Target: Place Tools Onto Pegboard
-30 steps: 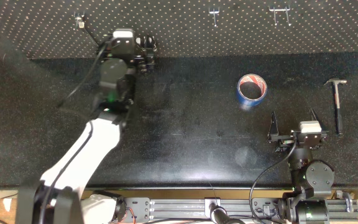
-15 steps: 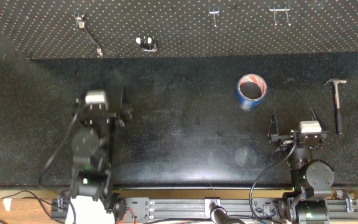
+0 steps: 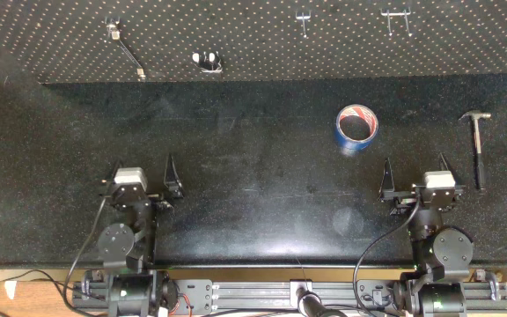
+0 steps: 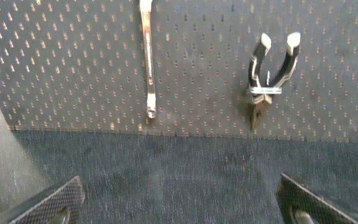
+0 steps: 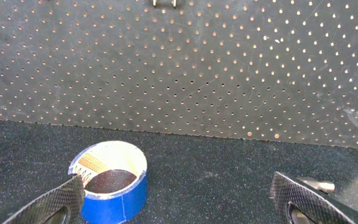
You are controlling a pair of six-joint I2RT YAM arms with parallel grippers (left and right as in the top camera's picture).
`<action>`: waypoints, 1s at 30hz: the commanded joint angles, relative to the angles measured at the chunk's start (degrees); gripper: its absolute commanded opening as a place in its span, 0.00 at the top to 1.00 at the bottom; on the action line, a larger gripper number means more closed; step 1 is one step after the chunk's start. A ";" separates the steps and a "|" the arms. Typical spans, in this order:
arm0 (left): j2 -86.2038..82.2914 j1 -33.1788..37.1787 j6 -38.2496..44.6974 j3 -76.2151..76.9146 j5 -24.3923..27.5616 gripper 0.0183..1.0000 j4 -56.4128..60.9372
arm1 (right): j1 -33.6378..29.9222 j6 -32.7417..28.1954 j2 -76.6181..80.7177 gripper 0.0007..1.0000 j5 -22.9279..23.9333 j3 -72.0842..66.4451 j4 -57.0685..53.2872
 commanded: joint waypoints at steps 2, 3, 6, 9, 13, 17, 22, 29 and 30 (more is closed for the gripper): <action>-8.90 0.22 -0.04 -0.11 0.92 0.00 -10.82 | 0.39 -0.72 -0.42 0.02 -0.52 -0.35 0.00; -9.94 0.22 0.31 -0.11 0.24 0.00 -10.86 | 0.39 -0.72 -0.42 0.02 -0.52 -0.35 0.02; -11.26 0.00 2.03 -0.11 0.17 0.00 -10.86 | 0.39 -0.72 -0.42 0.02 -0.52 -0.35 0.00; -11.26 -1.84 2.03 -0.11 0.22 0.00 -10.86 | 0.39 -0.72 -0.42 0.02 -0.52 -0.35 0.00; -11.26 -2.64 2.03 -0.11 0.20 0.00 -10.84 | 0.39 -0.72 -0.42 0.02 -0.52 -0.35 0.00; -11.26 -2.60 2.03 -0.11 0.20 0.00 -10.84 | 0.39 -0.72 -0.42 0.02 -0.52 -0.35 0.00; -11.26 -2.60 2.03 -0.11 0.20 0.00 -10.84 | 0.39 -0.72 -0.42 0.03 -0.52 -0.35 0.00; -11.26 -2.62 2.03 -0.11 0.20 0.00 -10.84 | 0.39 -0.72 -0.42 0.02 -0.52 -0.35 0.00; -11.23 -2.62 2.03 -0.11 0.20 0.00 -10.84 | 0.39 -0.72 -0.42 0.02 -0.52 -0.35 0.00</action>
